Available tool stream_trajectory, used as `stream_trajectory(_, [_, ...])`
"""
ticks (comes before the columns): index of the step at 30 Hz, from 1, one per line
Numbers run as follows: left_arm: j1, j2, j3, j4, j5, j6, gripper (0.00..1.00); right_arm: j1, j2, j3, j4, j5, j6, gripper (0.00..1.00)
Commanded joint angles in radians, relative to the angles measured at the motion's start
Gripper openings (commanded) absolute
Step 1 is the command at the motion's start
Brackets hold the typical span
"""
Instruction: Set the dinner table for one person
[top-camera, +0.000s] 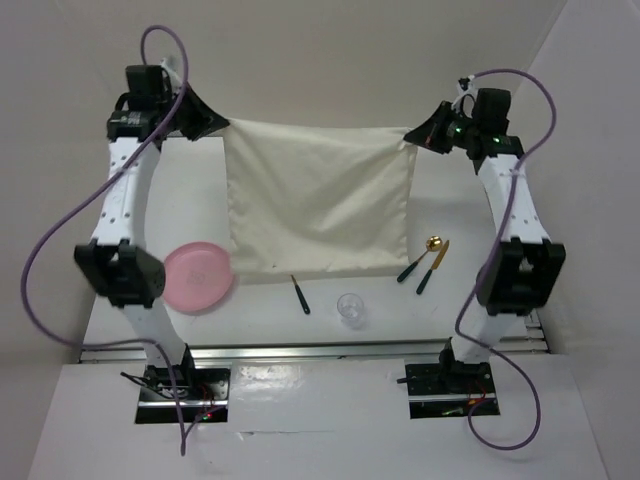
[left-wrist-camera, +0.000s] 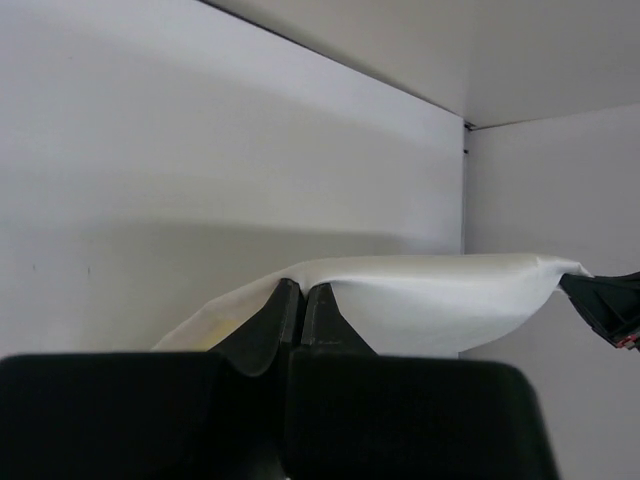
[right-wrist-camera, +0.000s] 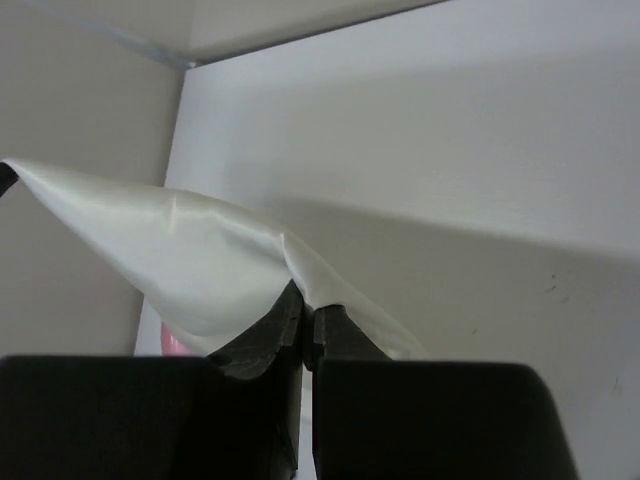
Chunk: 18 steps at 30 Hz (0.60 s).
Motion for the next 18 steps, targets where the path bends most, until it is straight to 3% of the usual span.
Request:
stream_trajectory(1, [-0.013, 0.245, 0.144, 0.067, -0.041, -0.010, 0.00, -0.011, 0.214, 0.081, 0.151, -0.039, 0.065, 0.00])
stream_trajectory(2, [-0.024, 0.310, 0.247, 0.082, -0.041, -0.010, 0.00, -0.011, 0.336, 0.161, 0.183, -0.052, 0.079, 0.00])
stream_trajectory(3, [-0.024, 0.377, 0.310, 0.082, -0.041, -0.010, 0.08, -0.011, 0.396, 0.208, 0.183, -0.052, 0.091, 0.00])
stream_trajectory(4, [-0.024, 0.513, 0.373, 0.064, -0.041, -0.019, 0.56, -0.011, 0.461, 0.263, 0.174, -0.052, 0.102, 0.07])
stream_trajectory(5, [-0.015, 0.569, 0.431, 0.044, -0.026, -0.019, 0.67, -0.011, 0.589, 0.403, 0.144, -0.052, 0.102, 0.38])
stream_trajectory(6, [-0.015, 0.604, 0.477, 0.032, 0.007, -0.028, 0.76, -0.011, 0.636, 0.461, 0.064, -0.069, 0.102, 0.49])
stream_trajectory(8, [-0.004, 0.590, 0.421, 0.050, 0.008, -0.028, 0.87, -0.011, 0.679, 0.494, 0.022, -0.069, 0.084, 0.66])
stream_trajectory(10, [-0.004, 0.463, 0.215, 0.141, -0.021, 0.004, 0.89, -0.011, 0.618, 0.367, 0.080, -0.023, 0.075, 0.77])
stream_trajectory(13, [-0.004, 0.372, 0.059, 0.148, -0.072, 0.050, 0.87, -0.011, 0.486, 0.144, 0.145, 0.054, 0.065, 0.82])
stream_trajectory(14, [-0.004, 0.358, 0.059, 0.086, -0.084, 0.077, 0.84, -0.011, 0.459, 0.106, 0.145, 0.069, 0.052, 0.82])
stream_trajectory(15, [-0.004, 0.330, 0.035, 0.053, -0.107, 0.091, 0.73, -0.011, 0.405, 0.028, 0.145, 0.100, 0.042, 0.82])
stream_trajectory(18, [-0.025, 0.268, -0.092, -0.013, -0.173, 0.153, 0.58, 0.000, 0.296, -0.135, 0.145, 0.131, 0.004, 0.71])
